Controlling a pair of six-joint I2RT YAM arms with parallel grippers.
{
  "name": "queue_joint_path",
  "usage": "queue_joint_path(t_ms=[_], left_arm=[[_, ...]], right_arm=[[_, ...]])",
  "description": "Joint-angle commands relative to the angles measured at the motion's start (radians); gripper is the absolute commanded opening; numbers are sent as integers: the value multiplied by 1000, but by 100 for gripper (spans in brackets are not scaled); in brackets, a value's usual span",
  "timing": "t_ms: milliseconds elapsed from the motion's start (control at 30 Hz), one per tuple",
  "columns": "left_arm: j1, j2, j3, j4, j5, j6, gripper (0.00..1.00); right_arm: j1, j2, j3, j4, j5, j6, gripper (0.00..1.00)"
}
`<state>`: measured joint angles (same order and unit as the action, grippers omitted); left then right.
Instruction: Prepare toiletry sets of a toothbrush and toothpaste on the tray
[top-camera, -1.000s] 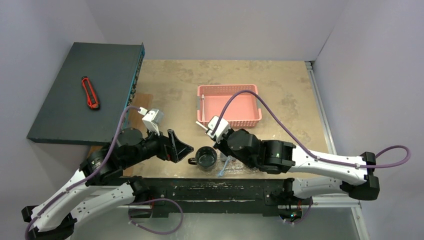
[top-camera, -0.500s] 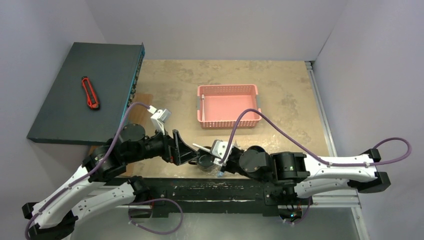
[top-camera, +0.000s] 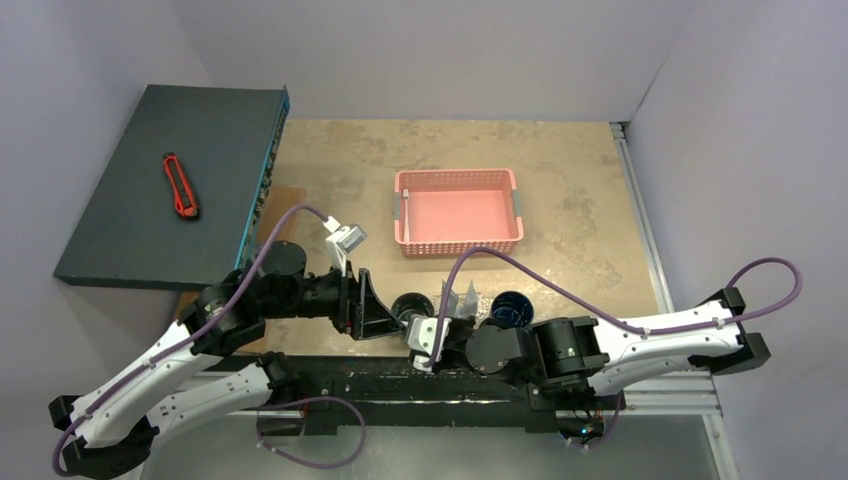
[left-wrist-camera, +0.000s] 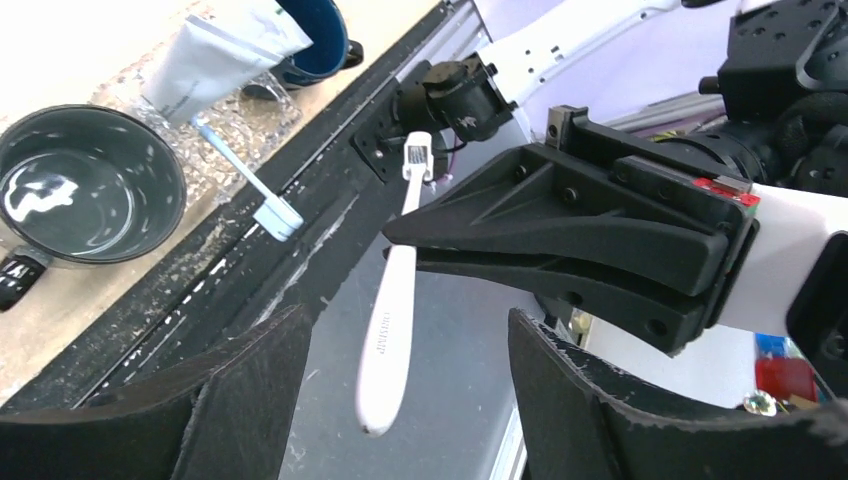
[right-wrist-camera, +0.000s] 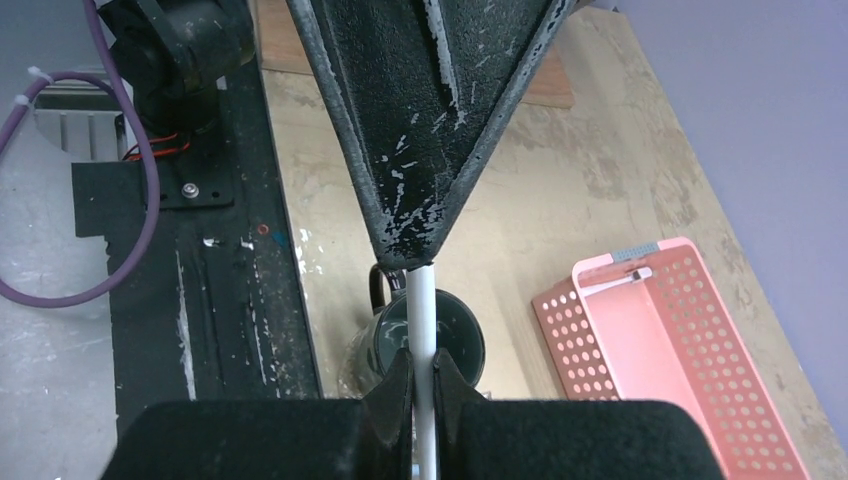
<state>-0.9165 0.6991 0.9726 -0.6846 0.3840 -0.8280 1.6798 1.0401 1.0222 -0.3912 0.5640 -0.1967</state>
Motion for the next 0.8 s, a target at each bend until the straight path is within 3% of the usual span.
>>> queue_joint_path(t_ms=[0, 267, 767], left_arm=[[4, -3, 33, 25, 91, 19, 69], [4, -4, 50, -33, 175, 86, 60], [4, 0, 3, -73, 266, 149, 56]], right_arm=[[18, 8, 13, 34, 40, -37, 0], [44, 2, 10, 43, 30, -114, 0], [83, 62, 109, -30, -30, -332, 0]])
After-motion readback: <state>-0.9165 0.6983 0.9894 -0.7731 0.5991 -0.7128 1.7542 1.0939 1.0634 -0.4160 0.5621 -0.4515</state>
